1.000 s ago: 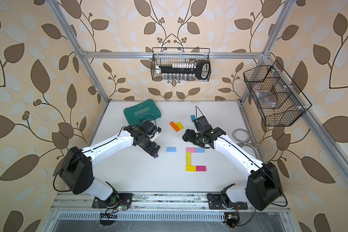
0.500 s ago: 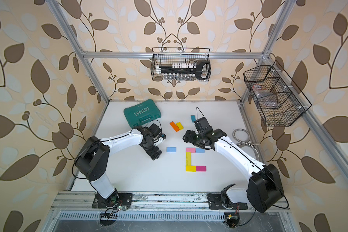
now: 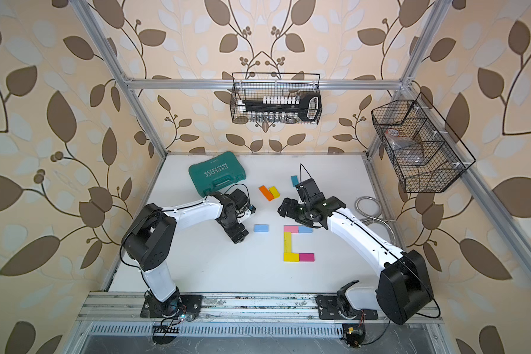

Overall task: Assemble the letter c with building blocks
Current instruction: Pick up the building block from the center of the board.

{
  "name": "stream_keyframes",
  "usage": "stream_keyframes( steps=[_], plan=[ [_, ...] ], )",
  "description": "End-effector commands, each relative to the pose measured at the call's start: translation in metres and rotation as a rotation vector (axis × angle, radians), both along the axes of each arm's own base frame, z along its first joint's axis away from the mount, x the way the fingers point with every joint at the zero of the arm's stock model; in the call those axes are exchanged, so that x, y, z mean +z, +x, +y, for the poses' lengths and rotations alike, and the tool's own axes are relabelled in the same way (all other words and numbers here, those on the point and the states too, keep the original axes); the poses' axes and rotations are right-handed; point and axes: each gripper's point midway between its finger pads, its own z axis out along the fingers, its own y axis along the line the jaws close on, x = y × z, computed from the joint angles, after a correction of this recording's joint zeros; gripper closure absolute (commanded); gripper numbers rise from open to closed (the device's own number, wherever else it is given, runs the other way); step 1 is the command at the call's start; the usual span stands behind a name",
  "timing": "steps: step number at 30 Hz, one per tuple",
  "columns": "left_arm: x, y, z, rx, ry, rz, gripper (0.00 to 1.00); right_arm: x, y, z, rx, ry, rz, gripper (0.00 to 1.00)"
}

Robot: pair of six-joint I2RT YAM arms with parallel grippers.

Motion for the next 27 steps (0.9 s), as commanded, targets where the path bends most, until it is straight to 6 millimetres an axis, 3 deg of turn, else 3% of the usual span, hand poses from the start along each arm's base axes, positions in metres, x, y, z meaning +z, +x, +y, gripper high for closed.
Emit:
stream_keyframes(
  steps=[1, 11, 20, 27],
  plan=[
    [0.001, 0.008, -0.002, -0.028, 0.011, -0.017, 0.06, 0.004, 0.0, 0.001, 0.002, 0.016, -0.005, 0.1],
    [-0.011, 0.011, -0.001, -0.023, 0.041, 0.008, 0.08, -0.001, 0.001, -0.005, -0.021, 0.019, 0.011, 0.08],
    [-0.014, 0.002, 0.0, 0.012, 0.044, 0.065, 0.3, 0.0, 0.001, -0.012, -0.039, 0.022, 0.01, 0.08],
    [-0.017, 0.001, 0.006, 0.104, 0.073, 0.069, 0.36, 0.0, 0.001, -0.012, -0.041, 0.024, 0.013, 0.08]
  ],
)
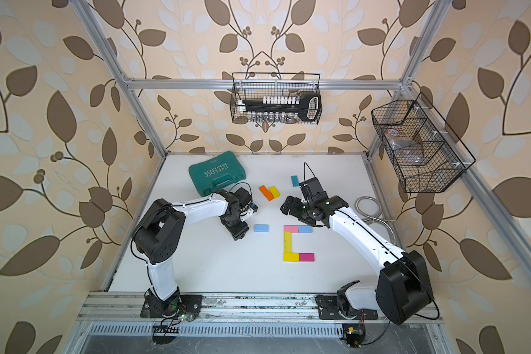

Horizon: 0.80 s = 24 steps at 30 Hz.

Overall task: Assemble the letter c with building blocks
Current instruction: Pick up the building block from the center of the board.

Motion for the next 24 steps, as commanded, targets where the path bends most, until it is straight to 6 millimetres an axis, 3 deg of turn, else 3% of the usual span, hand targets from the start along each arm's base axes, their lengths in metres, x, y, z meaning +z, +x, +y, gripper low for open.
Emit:
stream_keyframes(
  steps=[1, 6, 12, 24],
  plan=[
    [-0.006, -0.004, 0.012, 0.08, 0.064, 0.024, 0.36, 0.001, -0.004, -0.001, -0.004, 0.013, 0.004, 0.08],
    [-0.002, 0.004, 0.008, 0.163, 0.062, 0.014, 0.32, 0.001, -0.004, -0.001, -0.003, 0.011, 0.005, 0.08],
    [0.002, 0.012, 0.006, 0.185, 0.063, -0.001, 0.18, 0.003, -0.004, -0.001, -0.001, 0.01, 0.002, 0.08],
    [0.011, -0.002, 0.012, 0.189, 0.05, 0.02, 0.16, 0.003, -0.002, -0.001, -0.002, 0.009, 0.001, 0.08]
  ],
)
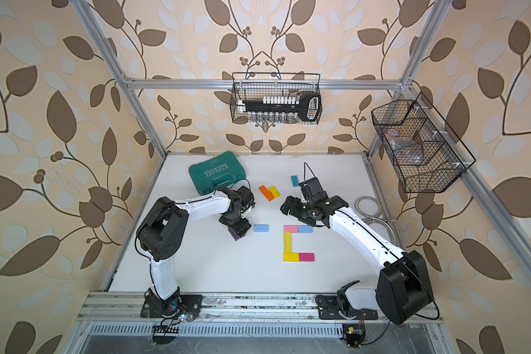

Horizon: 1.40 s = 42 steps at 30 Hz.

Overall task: Assemble the letter c with building blocks
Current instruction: Pick up the building block from the center of the board.

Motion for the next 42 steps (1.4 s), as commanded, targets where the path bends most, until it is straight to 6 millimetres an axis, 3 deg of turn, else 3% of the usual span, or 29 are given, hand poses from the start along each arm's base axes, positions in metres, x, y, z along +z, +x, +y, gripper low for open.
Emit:
stream_keyframes(
  steps=[1, 12, 20, 23, 35, 42],
  plan=[
    [0.008, -0.012, 0.008, 0.015, 0.002, 0.023, 0.16, 0.003, -0.002, -0.001, -0.003, 0.008, 0.001, 0.08],
    [-0.002, -0.019, 0.011, 0.009, 0.006, 0.047, 0.19, 0.003, -0.002, -0.002, -0.005, 0.009, 0.001, 0.08],
    [0.0, -0.019, 0.01, 0.043, -0.009, 0.041, 0.41, -0.001, -0.007, -0.004, 0.003, 0.002, 0.008, 0.07],
    [0.009, -0.015, 0.009, 0.108, -0.019, 0.013, 0.49, -0.001, -0.009, -0.005, 0.004, -0.003, 0.008, 0.03],
    [0.042, 0.008, -0.009, 0.639, -0.148, -0.059, 0.54, -0.007, -0.013, -0.011, -0.013, -0.032, 0.034, 0.02],
    [0.052, 0.024, -0.03, 0.695, -0.239, -0.059, 0.53, -0.004, -0.012, -0.011, -0.009, -0.022, 0.024, 0.02]
  ],
)
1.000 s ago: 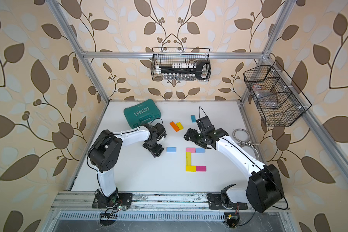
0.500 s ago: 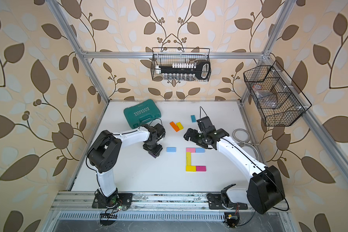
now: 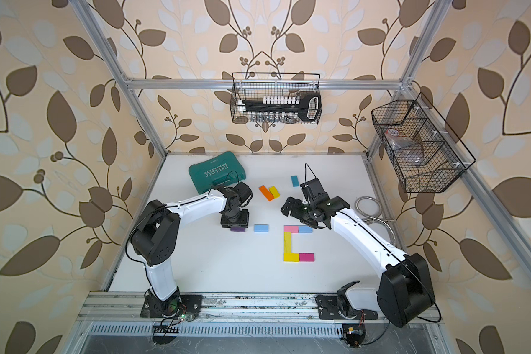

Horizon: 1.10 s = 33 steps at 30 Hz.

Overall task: Assemble the letter c with building blocks
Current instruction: Pick up the building block from the center of the board, then place the building block at the center of the board.

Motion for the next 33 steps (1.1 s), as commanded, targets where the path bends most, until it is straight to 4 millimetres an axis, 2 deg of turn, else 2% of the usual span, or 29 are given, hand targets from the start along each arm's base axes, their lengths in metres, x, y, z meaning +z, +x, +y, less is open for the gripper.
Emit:
stream_keyframes(
  steps=[1, 11, 21, 33],
  plan=[
    [0.019, 0.013, -0.014, 0.073, -0.087, -0.04, 0.53, -0.003, -0.005, -0.006, -0.006, -0.012, 0.012, 0.02],
    [0.008, 0.013, -0.017, 0.074, -0.102, -0.031, 0.52, -0.004, -0.003, -0.005, -0.009, -0.004, 0.015, 0.02],
    [-0.008, 0.001, -0.007, 0.061, -0.062, 0.002, 0.49, -0.006, -0.003, -0.006, -0.017, -0.007, 0.021, 0.02],
    [-0.019, 0.002, -0.007, 0.061, -0.04, 0.026, 0.38, -0.005, -0.003, -0.006, -0.021, -0.003, 0.017, 0.02]
  ],
)
